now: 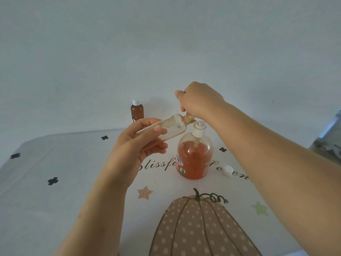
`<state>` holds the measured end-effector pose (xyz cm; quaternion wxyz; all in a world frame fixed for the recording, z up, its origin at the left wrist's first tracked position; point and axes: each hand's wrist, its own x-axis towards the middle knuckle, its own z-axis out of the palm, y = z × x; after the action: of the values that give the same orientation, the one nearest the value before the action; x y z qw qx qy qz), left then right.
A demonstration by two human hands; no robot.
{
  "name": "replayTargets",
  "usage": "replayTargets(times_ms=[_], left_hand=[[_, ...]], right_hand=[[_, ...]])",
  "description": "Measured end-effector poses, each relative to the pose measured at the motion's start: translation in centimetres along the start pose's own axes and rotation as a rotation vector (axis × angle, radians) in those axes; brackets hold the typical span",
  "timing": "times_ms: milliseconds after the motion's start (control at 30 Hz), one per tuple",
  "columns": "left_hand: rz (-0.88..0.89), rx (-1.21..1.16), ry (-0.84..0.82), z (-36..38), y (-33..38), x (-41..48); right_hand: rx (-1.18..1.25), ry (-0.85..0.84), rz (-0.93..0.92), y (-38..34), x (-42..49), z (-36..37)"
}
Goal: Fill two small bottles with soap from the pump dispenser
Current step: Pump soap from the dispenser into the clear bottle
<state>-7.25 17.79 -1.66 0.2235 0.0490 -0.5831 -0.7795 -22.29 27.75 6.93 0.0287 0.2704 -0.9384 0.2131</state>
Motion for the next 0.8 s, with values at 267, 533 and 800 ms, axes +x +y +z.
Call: replayTargets(times_ms=[267,533,800], left_hand=[[0.000,-0.007,-0.006,0.0,0.0,-0.1],[-0.027,0.010,-0.015,-0.3,-0.3,0.1],[-0.063,0.021,-0.022,-1.0,-0.7,0.5]], right_hand=[[-0.007,0.000,0.007,-0.2,0.0,0.0],[0.016,-0.001,0.001,0.4,0.3,0.7],[-0.004,-0.069,0.050,0.8,0.8,1.8]])
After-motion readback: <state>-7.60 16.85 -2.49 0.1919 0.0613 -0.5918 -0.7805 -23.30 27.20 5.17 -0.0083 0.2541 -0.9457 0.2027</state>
